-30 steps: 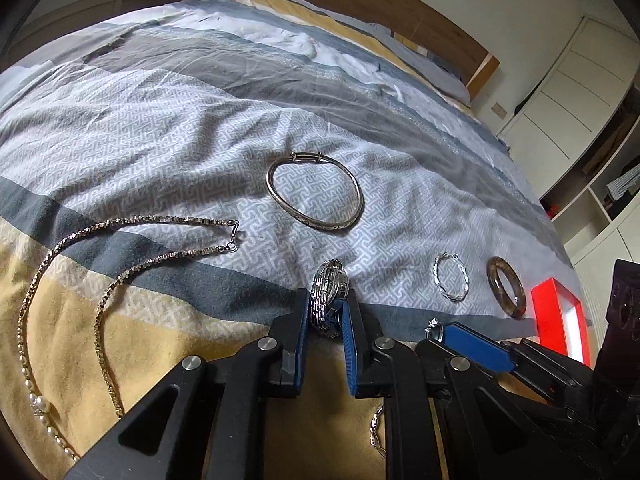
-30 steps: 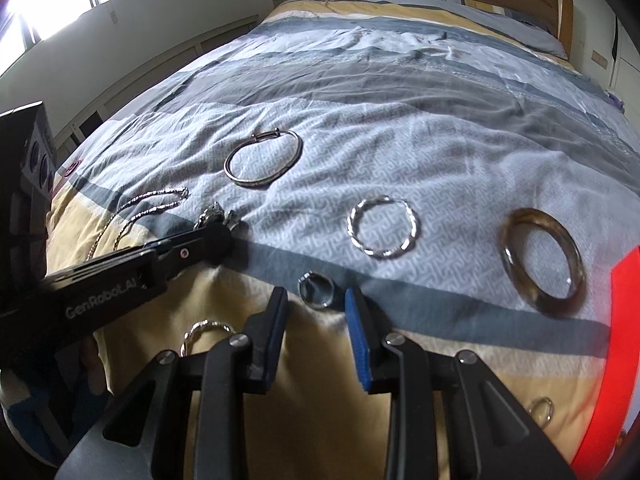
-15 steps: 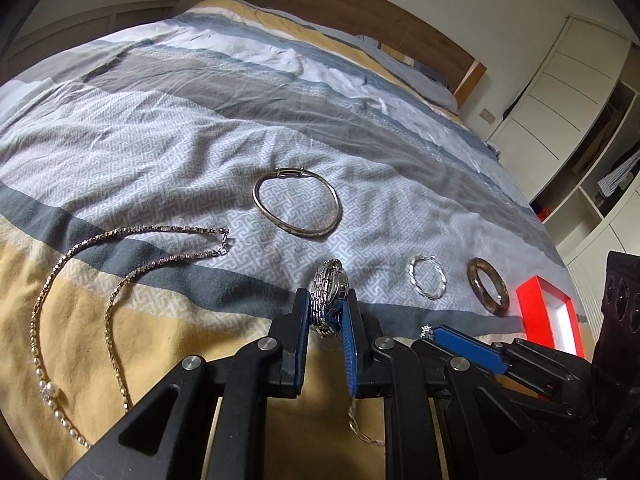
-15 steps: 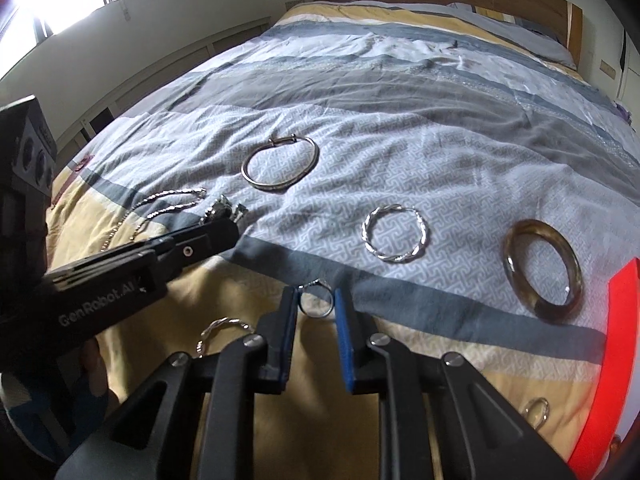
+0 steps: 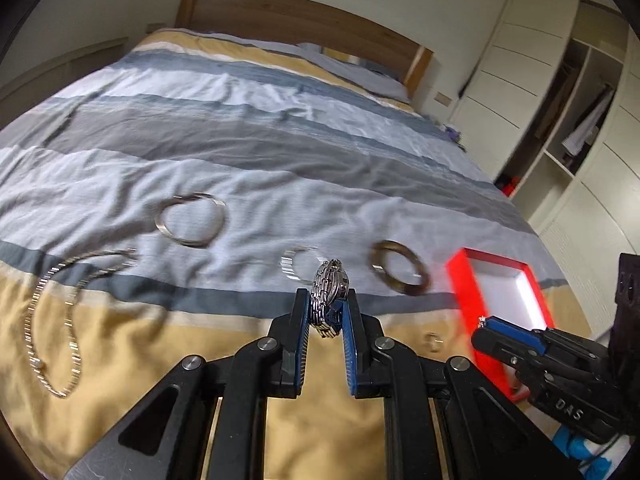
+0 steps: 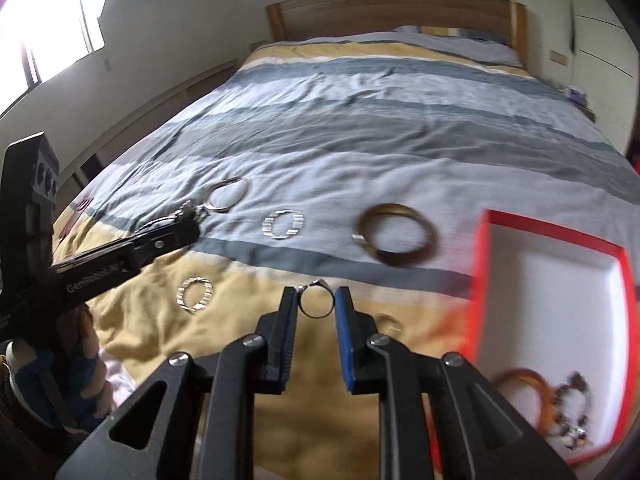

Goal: Organize jewelry
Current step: 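Carry the watch and ring into the red box and open both grippers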

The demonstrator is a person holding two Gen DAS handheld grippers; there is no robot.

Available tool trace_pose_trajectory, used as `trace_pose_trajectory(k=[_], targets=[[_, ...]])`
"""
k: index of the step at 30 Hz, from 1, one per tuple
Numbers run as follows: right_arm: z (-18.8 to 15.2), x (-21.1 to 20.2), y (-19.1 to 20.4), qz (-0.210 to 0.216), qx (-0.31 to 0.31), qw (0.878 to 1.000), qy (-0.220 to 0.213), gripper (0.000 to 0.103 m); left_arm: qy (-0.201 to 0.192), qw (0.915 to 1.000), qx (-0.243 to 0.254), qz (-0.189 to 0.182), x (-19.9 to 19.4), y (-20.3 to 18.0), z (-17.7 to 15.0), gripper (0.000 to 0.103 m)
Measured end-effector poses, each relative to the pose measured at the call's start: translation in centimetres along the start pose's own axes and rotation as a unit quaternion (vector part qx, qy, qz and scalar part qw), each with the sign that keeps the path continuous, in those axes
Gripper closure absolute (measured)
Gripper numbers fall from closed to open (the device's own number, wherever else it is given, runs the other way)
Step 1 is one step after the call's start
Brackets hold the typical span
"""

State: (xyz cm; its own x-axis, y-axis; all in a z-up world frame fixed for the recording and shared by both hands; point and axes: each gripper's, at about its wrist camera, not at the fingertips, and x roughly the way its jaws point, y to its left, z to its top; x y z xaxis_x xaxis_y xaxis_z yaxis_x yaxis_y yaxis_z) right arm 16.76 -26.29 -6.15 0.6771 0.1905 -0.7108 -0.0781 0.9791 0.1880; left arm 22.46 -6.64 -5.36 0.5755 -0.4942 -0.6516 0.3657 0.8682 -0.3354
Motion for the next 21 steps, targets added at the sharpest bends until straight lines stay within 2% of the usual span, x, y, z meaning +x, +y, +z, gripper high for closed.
trace_pose_trajectory(k=[5,12,16,21], targets=[[-2.0,-2.8,-7.7,-0.05,0.052,0.997,-0.001,0.085,0.028,0.998,0.03,-0.047,2.3,-6.4,-0.6,0.088],[-3.8,-3.8,-15.6,-0.092,0.082,0.992,0.018,0.085,0.069,0.9894,0.088,-0.093,6.7,-14.9,-1.7,0.088],[-4.0,-3.4,-17.7,-0.096,0.082,0.992,0.027,0.085,0.094,0.9821,0.122,-0.109,9.2,-19.2,-2.6,0.088],[-4.1,-1.9,-18.2,-0.094,0.059,0.993,0.044,0.085,0.13,0.9768,0.144,-0.09,13.0,-21.8,-4.1,0.088]])
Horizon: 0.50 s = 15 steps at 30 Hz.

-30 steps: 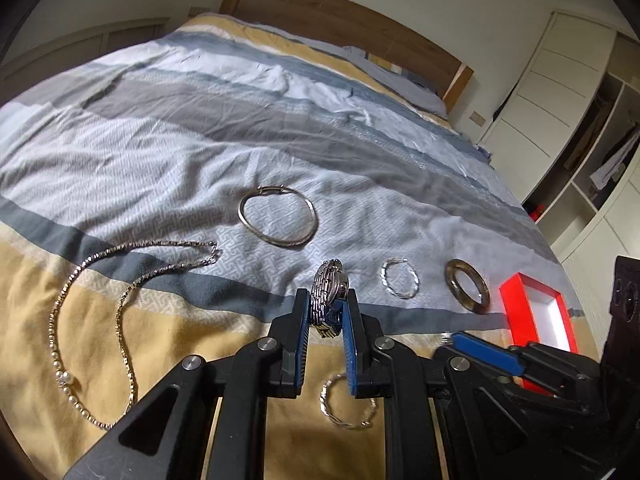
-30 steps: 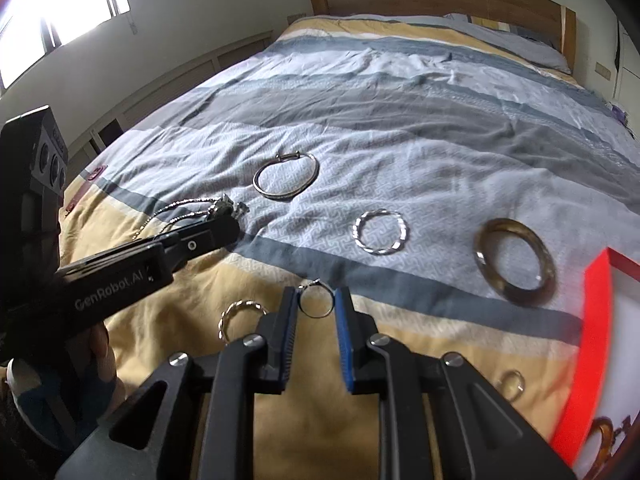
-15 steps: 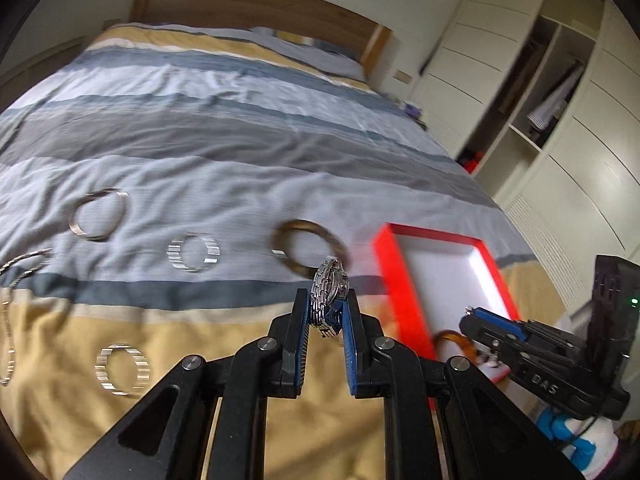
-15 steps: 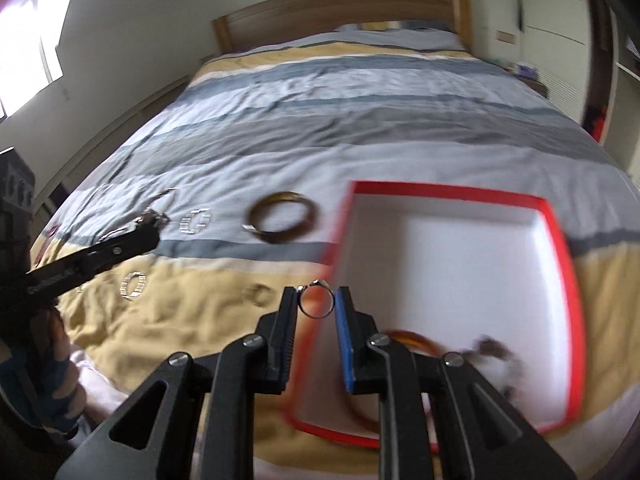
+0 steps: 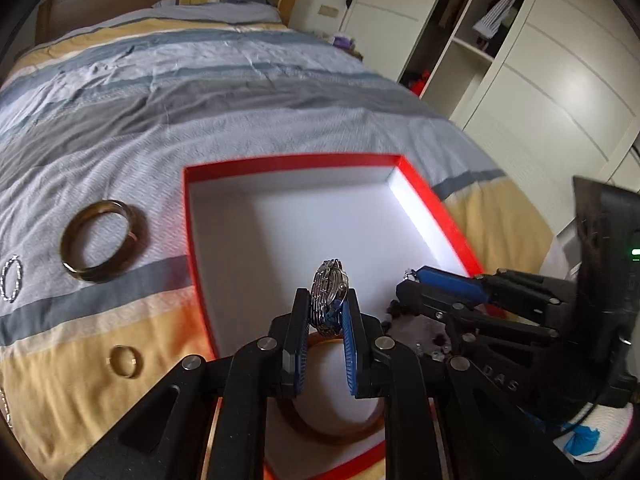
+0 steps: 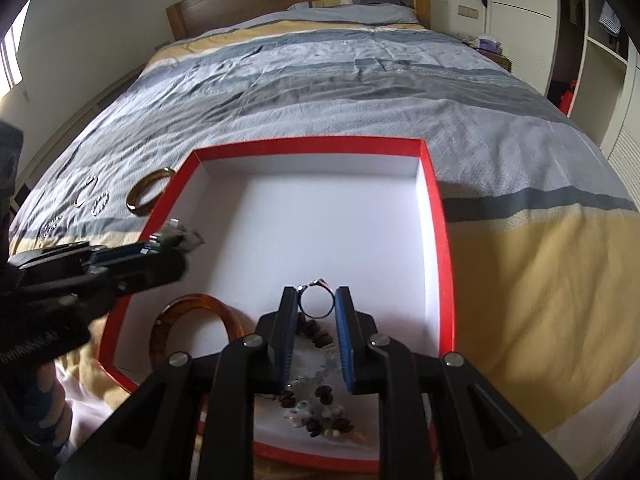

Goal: Organize jewelry
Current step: 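Carry the watch and ring into the red box and open both grippers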

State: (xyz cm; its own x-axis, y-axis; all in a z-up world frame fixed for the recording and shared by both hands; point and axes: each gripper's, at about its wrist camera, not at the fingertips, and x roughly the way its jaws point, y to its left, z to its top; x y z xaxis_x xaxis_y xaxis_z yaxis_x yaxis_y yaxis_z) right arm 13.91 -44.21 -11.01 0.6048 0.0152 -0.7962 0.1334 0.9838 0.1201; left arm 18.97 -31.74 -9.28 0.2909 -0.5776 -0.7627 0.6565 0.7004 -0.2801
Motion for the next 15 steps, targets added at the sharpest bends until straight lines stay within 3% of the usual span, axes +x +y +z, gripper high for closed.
trace_pose_trajectory(k=[10,15], targets=[[-0.2,1.0,0.0,-0.009,-0.026,1.0,0.005,0.085,0.021,0.9964,0.031,0.077,2.6,-0.6,-0.3,0.087],[-0.3,0.9,0.1,-0.011,-0.023,1.0,0.009,0.084,0.026,0.9951,0.036,0.088,3.0,-0.7,-0.4,0.087]])
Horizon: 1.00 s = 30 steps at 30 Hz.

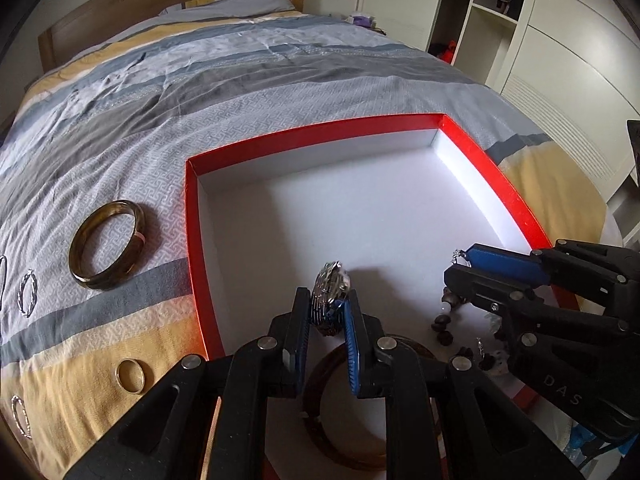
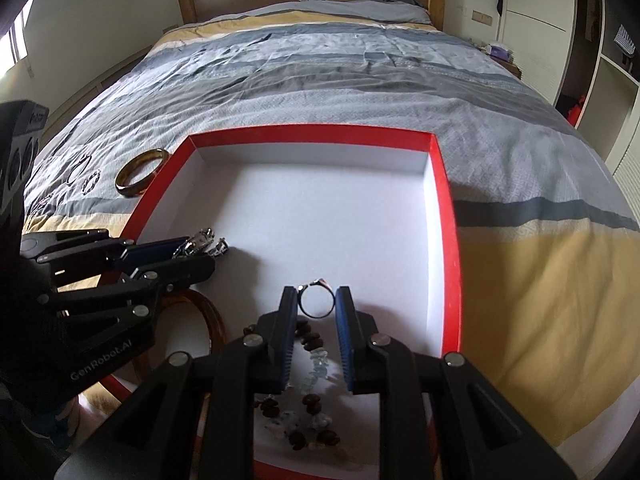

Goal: Organize jewelry
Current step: 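Carry the watch and ring into the red box and open both grippers, then withdraw both tools from the box back over the bed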

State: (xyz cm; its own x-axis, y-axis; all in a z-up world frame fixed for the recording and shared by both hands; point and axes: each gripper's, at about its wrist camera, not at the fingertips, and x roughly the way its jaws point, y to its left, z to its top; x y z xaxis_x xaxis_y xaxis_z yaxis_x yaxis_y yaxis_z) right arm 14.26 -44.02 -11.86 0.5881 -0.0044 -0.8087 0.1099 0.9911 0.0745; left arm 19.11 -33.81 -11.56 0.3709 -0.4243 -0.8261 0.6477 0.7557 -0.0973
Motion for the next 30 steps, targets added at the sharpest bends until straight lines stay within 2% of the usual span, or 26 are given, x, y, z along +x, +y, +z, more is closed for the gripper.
trace_pose_trajectory(k=[2,7,12,16,23,30], targets=[[0.0,-0.1,0.0,0.0,0.003,1.0,0.003,0.084,0.002,1.0,-0.002,-0.005,0.0,0.1,0.0,0.084],[-0.5,-0.8,0.0,-0.005,0.013,1.0,0.012,0.084,0.001,0.9999,-0.002,-0.012,-0.9,0.0,-0.2,0.065],[-1.2,-2.1,-0.4,-0.003,0.037,0.999,0.009,0.084,-0.004,0.9999,-0.008,-0.012,-3.0,0.1,-0.8,0.058],[-1.9,-3.8,-0.5,-0.001,0.057,0.998,0.002,0.084,-0.024,0.9995,-0.012,-0.014,-5.9,0.4,-1.1,0.05],[-3.2,-6.9,1.1,0.008,0.073,0.997,-0.015,0.084,-0.067,0.9972,-0.032,-0.008,-11.2,1.4,-3.0,0.047],[-5.0,-9.8,3.4,0.017,0.073,0.997,-0.029,0.083,-0.04,0.9984,-0.039,0.008,-14.7,3.0,-7.6,0.042]])
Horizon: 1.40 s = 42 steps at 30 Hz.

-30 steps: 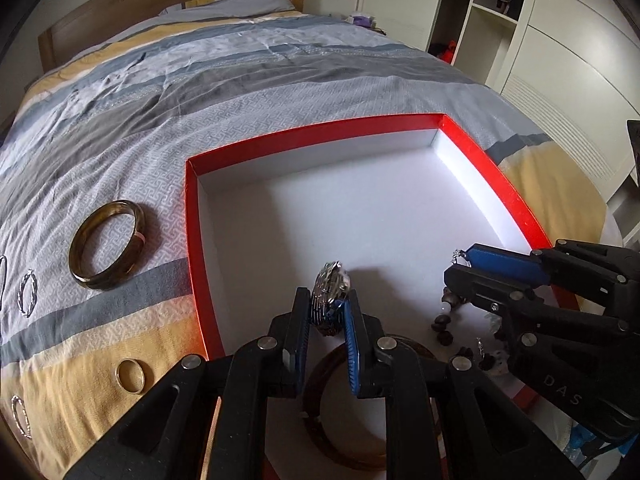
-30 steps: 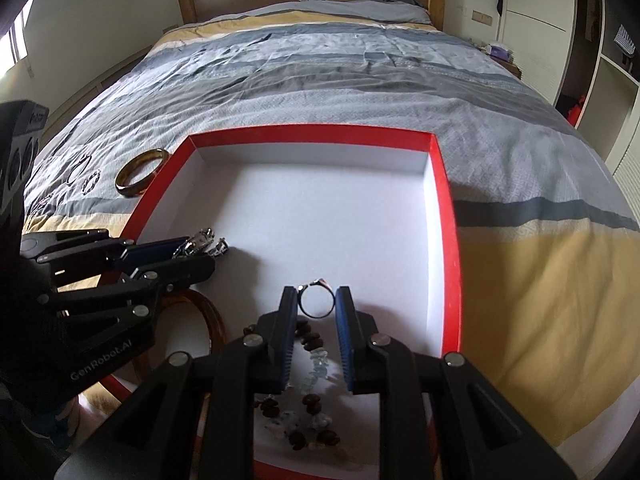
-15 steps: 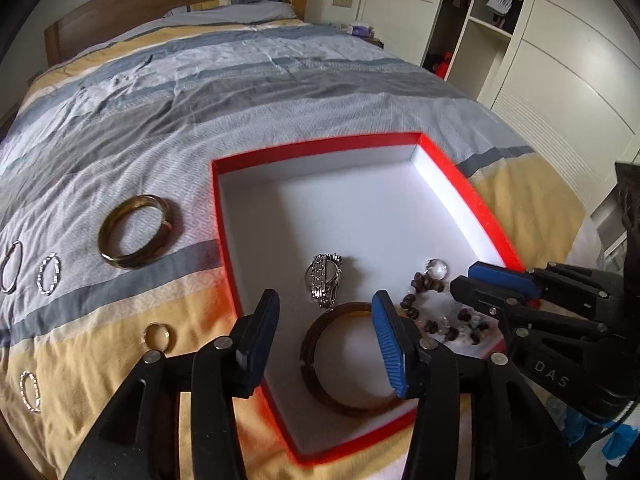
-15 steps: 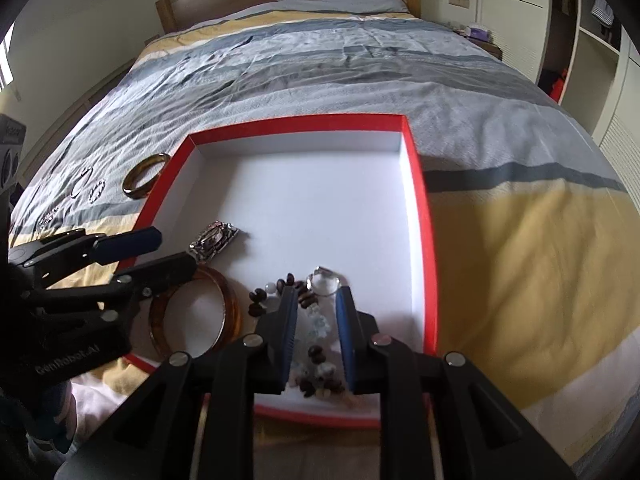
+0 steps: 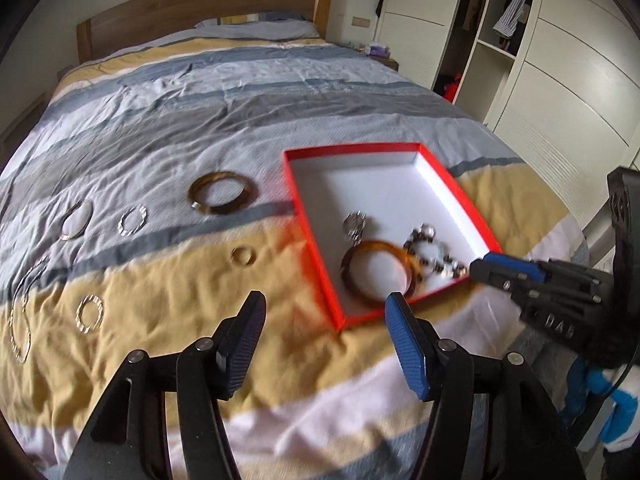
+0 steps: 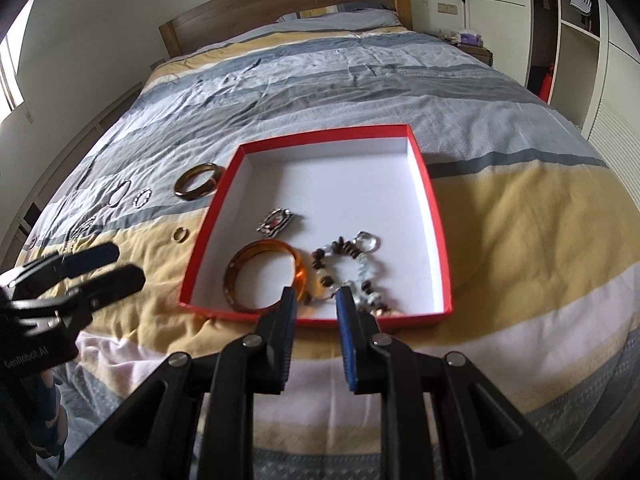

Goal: Organize jewelry
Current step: 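Withdraw both tools from the box back over the bed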

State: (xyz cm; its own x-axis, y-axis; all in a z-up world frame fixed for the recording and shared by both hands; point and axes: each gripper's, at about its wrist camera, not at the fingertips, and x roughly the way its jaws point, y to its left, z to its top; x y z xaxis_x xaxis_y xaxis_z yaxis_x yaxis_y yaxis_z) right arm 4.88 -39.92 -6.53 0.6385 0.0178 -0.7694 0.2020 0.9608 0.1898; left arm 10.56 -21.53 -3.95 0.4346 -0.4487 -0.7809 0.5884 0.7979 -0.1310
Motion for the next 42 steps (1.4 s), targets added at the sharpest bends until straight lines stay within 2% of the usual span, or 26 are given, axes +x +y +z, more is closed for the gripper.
trace_pose_trajectory(k=[2,11,20,24,29,33,42], targets=[[-0.5,-0.8,0.5,0.004,0.003,1.0,-0.003,0.083,-0.001,1.0,-0.009,0.001,-1.3,0.8,-1.3,0.041],[-2.2,-2.6,4.3,0.012,-0.013,1.0,-0.005,0.083,-0.031,0.9986,-0.035,0.026,-6.8,4.5,-4.6,0.026],[-2.5,-3.6,9.7,0.019,-0.062,0.998,-0.003,0.083,-0.056,0.991,-0.114,0.04,-10.8,11.1,-8.3,0.026],[-2.5,-3.9,11.4,0.025,-0.07,0.997,-0.001,0.083,-0.077,0.9816,-0.167,0.052,-12.8,14.9,-10.2,0.026],[-2.5,-4.5,13.1,0.029,-0.077,0.997,-0.003,0.083,-0.117,0.9617,-0.235,0.08,-15.6,19.4,-12.5,0.026],[-2.5,-5.4,14.4,0.025,-0.089,0.996,-0.008,0.083,-0.14,0.9483,-0.272,0.084,-17.5,22.1,-14.2,0.026],[-2.9,-5.9,16.6,0.033,-0.112,0.993,-0.007,0.083,-0.129,0.9333,-0.326,0.076,-18.8,26.1,-17.1,0.025]])
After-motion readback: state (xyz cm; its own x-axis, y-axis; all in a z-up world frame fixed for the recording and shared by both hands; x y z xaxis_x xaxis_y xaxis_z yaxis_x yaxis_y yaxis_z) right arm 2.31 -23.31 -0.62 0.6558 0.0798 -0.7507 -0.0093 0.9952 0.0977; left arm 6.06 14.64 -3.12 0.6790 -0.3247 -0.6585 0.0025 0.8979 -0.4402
